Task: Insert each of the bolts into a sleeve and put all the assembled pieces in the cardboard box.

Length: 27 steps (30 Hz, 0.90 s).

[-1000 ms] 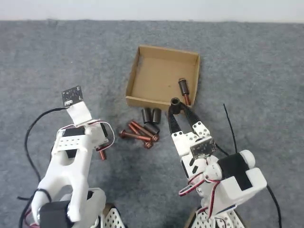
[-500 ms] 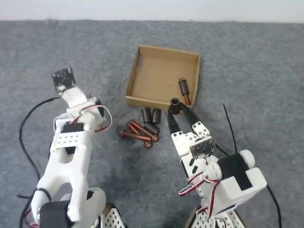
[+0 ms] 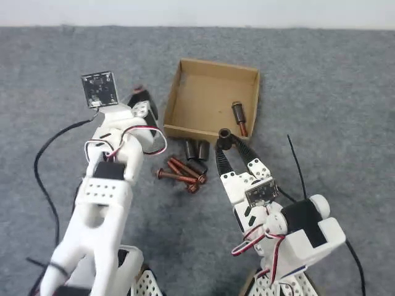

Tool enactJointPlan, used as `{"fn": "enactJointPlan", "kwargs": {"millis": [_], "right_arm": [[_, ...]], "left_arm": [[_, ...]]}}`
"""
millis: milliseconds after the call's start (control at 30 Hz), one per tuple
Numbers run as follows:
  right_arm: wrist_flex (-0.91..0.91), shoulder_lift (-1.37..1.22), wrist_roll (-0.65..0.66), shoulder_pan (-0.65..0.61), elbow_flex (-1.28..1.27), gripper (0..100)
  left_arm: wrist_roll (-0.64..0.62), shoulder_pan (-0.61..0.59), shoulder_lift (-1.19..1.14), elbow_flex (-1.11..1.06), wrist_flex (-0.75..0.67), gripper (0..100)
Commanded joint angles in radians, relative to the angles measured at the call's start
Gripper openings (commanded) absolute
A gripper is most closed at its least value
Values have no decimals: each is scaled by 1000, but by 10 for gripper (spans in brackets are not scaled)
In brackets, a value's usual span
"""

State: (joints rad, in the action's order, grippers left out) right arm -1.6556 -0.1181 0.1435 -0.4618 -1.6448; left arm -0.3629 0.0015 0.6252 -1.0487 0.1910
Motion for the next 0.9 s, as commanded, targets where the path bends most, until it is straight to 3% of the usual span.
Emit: {"fn": "enactJointPlan", "kwargs": {"millis": [0, 267, 633, 867], "right_arm": [[4, 4, -18, -8, -21, 7], [4, 4, -18, -47, -21, 7], [62, 4, -18, -145, -21, 7], [61, 4, -18, -213, -21, 7]], "left_arm": [[5, 95, 216, 12, 5, 12], [5, 244, 457, -114, 21, 12], [5, 347, 615, -234, 18, 11], [3, 351, 674, -291, 18, 11]]}}
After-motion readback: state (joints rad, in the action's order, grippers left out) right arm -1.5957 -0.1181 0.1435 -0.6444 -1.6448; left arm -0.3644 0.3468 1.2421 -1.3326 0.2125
